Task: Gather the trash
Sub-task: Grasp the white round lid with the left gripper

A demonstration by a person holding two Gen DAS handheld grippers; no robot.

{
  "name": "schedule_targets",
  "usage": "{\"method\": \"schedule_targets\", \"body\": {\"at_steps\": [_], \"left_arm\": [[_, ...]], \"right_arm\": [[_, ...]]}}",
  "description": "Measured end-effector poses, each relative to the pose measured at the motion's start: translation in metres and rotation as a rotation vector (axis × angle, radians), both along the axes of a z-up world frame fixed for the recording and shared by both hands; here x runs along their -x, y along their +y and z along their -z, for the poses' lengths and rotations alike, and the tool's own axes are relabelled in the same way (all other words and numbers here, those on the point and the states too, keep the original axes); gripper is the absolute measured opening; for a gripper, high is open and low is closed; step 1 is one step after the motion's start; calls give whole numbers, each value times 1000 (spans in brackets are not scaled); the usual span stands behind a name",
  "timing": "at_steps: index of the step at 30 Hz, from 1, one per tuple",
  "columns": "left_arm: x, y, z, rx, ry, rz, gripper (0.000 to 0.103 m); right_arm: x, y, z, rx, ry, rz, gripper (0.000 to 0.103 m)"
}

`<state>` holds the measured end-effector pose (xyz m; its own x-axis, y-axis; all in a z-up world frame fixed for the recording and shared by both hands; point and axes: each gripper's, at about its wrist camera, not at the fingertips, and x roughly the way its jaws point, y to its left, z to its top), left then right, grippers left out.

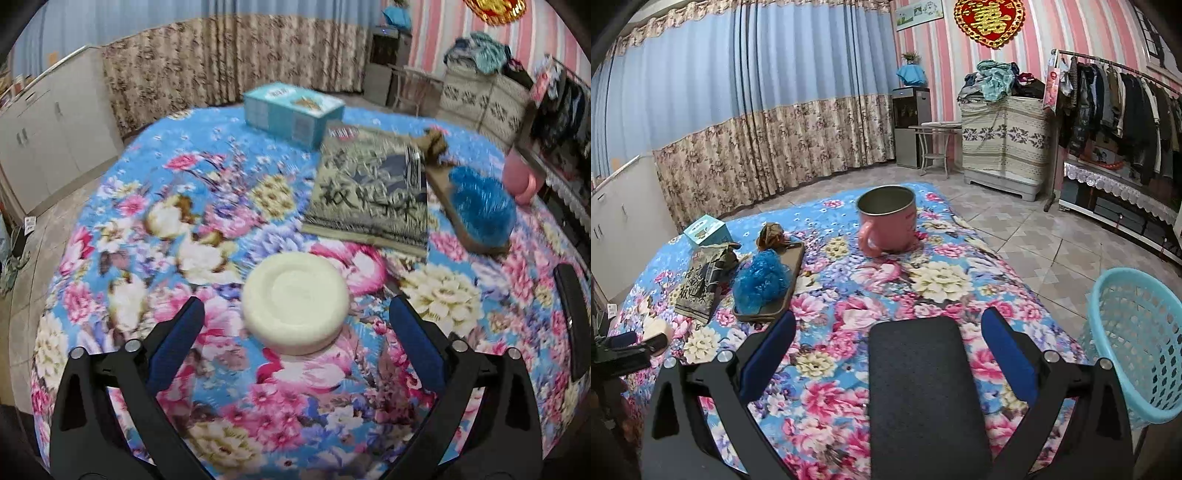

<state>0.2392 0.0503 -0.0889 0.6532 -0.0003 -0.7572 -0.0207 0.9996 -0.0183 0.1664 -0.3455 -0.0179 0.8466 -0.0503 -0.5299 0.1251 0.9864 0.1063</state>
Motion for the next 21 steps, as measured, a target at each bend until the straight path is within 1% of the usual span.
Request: {"method": "schedule_targets", "body": {"at_steps": [1, 2, 3, 4, 7, 9, 14, 16, 21], "left_arm": [[-3, -1, 3, -3, 15, 12, 89], [-4, -1, 5, -1, 25, 18, 82], [-6, 0, 5, 3, 29, 20, 80], [-6, 0, 5, 11, 25, 20, 78], [-10, 6, 6, 39, 16, 13, 70], [-11, 10, 5, 50, 10, 3, 61], [-14, 18, 3, 84, -7, -11, 61], [-13, 22, -1, 89, -34, -27, 61], [-9, 32, -13, 55, -115, -85, 61]], "right_arm": [[-2, 2, 1, -1, 5, -4, 98], [-5, 4, 3, -1, 10, -9, 98], [-8, 8, 5, 1, 17, -15, 98], [-13, 12, 7, 6, 23, -22, 98], [-19, 22, 10, 14, 34, -43, 98], [-24, 30, 11, 18, 40, -58, 98], [-41, 54, 14, 48, 57, -102, 98], [-47, 61, 15, 56, 63, -116, 98], [-66, 85, 14, 76, 64, -157, 98]]}}
